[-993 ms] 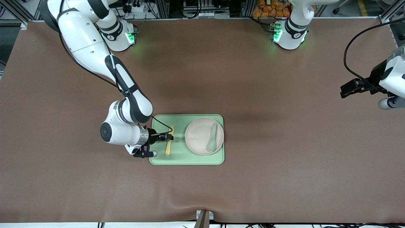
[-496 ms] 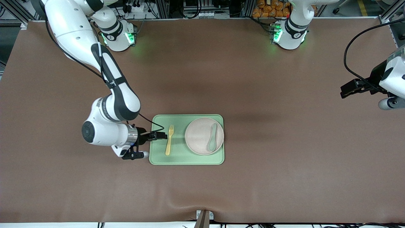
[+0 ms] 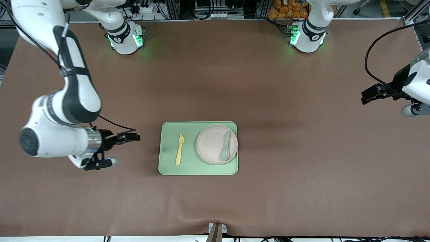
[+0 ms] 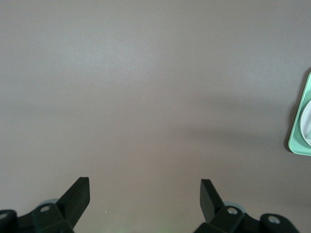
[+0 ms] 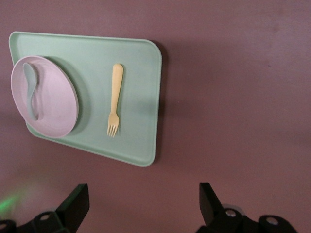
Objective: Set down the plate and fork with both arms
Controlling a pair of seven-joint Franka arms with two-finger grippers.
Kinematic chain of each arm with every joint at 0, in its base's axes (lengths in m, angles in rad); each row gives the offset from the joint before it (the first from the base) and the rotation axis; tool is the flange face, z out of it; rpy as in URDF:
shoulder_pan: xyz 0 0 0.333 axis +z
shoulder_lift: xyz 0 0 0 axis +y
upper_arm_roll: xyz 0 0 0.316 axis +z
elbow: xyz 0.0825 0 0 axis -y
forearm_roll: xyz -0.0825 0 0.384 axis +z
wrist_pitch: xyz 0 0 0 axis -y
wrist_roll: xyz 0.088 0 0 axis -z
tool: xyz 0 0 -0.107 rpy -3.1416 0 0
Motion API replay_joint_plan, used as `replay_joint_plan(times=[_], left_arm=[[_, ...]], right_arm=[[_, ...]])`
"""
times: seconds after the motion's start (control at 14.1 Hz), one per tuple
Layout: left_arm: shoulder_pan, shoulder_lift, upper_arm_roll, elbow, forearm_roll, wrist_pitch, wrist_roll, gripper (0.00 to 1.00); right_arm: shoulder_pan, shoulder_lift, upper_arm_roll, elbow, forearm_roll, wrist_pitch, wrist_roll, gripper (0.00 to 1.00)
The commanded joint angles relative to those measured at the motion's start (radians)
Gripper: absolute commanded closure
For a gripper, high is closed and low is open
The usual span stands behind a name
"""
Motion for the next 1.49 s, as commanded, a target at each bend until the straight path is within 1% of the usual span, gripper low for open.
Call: replay_joint_plan(times=[0.0,0.21,0.28,0.43,0.57,0.64,0.71,0.78,0.92,1.06,1.13,1.21,1.35,1.42], left_arm=[[0.007,-0.007,-0.003,-0.005,0.003,0.007,0.023,0.0],[0.007,-0.007,-0.003,-0.005,0.003,0.007,0.023,0.0],[0.009,-0.007,-0.003,-0.005,0.003,0.007,0.023,0.0],[0.018,-0.007,-0.005,-0.005,0.002,0.007,0.025,0.0],[0.018,-0.007,-0.005,-0.005,0.002,0.007,0.032,0.0],[0.02,-0.007,-0.005,-0.005,0.002,0.007,0.035,0.0],[0.024,-0.007,-0.005,-0.005,0.002,0.007,0.037,0.0],[0.027,-0.007,-0.005,-0.005,0.002,0.007,0.037,0.0],[0.027,-0.007,-0.005,-0.005,0.002,0.007,0.037,0.0],[0.027,-0.007,-0.005,-0.005,0.002,0.007,0.037,0.0],[0.027,-0.007,-0.005,-0.005,0.002,0.007,0.037,0.0],[0.027,-0.007,-0.005,-0.005,0.002,0.007,0.037,0.0],[0.029,-0.007,-0.005,-0.005,0.002,0.007,0.037,0.0],[0.027,-0.007,-0.005,-0.005,0.002,0.007,0.037,0.0]], right_arm=[[-0.05,-0.07,0.024,0.03,-0.029,-0.097,0.032,0.0],[-0.074,-0.173,0.023,0.029,-0.035,-0.154,0.104,0.0],[-0.072,-0.205,0.023,0.029,-0.052,-0.181,0.121,0.0],[-0.067,-0.291,0.023,0.021,-0.124,-0.21,0.164,0.0],[-0.076,-0.377,0.015,-0.011,-0.133,-0.237,0.173,0.0],[-0.076,-0.429,0.014,-0.048,-0.16,-0.238,0.175,0.0],[-0.075,-0.481,0.018,-0.095,-0.208,-0.237,0.175,0.0],[-0.073,-0.529,0.021,-0.147,-0.225,-0.229,0.175,0.0],[-0.076,-0.609,0.023,-0.239,-0.237,-0.223,0.176,0.0],[-0.075,-0.679,0.024,-0.336,-0.239,-0.182,0.176,0.0],[-0.075,-0.689,0.035,-0.358,-0.246,-0.159,0.176,0.0],[-0.081,-0.674,0.043,-0.34,-0.268,-0.148,0.166,0.0],[-0.099,-0.599,0.038,-0.227,-0.283,-0.174,0.141,0.0],[-0.101,-0.588,0.038,-0.19,-0.285,-0.216,0.146,0.0]])
